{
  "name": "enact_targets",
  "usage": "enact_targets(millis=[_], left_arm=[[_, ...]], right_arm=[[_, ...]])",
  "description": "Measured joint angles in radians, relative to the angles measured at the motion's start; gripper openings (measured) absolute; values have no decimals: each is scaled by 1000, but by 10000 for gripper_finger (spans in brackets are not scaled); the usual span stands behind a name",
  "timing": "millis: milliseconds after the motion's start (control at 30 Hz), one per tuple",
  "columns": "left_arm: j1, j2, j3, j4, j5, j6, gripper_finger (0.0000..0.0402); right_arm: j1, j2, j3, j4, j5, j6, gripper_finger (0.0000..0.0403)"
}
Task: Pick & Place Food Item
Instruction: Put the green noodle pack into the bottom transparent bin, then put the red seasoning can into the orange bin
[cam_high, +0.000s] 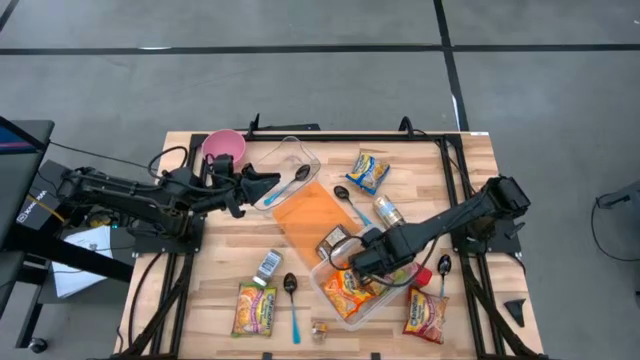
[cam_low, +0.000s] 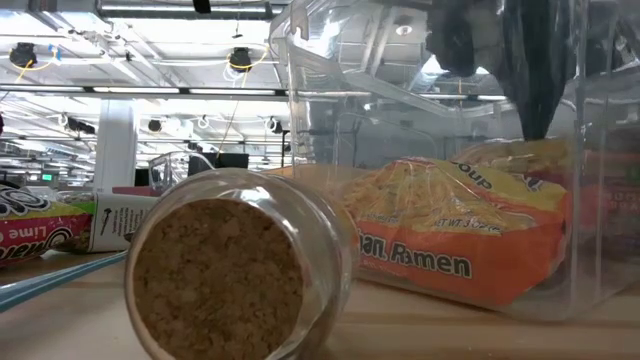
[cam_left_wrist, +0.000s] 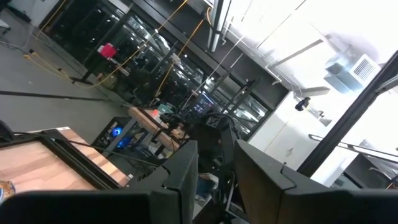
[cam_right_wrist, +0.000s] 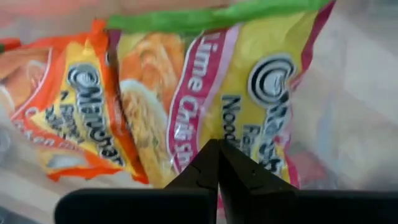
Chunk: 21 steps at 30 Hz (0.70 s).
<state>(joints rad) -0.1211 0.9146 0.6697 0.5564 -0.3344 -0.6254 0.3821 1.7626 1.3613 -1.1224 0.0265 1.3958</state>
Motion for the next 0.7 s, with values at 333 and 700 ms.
enact_targets(millis=[333, 700], left_arm=[[0, 0, 0, 0, 0, 1, 99], [0, 0, 0, 6, -17, 99, 99]], right_arm=[[5, -163, 25, -12, 159, -11, 0], [40, -487, 26, -88, 364, -182, 10]])
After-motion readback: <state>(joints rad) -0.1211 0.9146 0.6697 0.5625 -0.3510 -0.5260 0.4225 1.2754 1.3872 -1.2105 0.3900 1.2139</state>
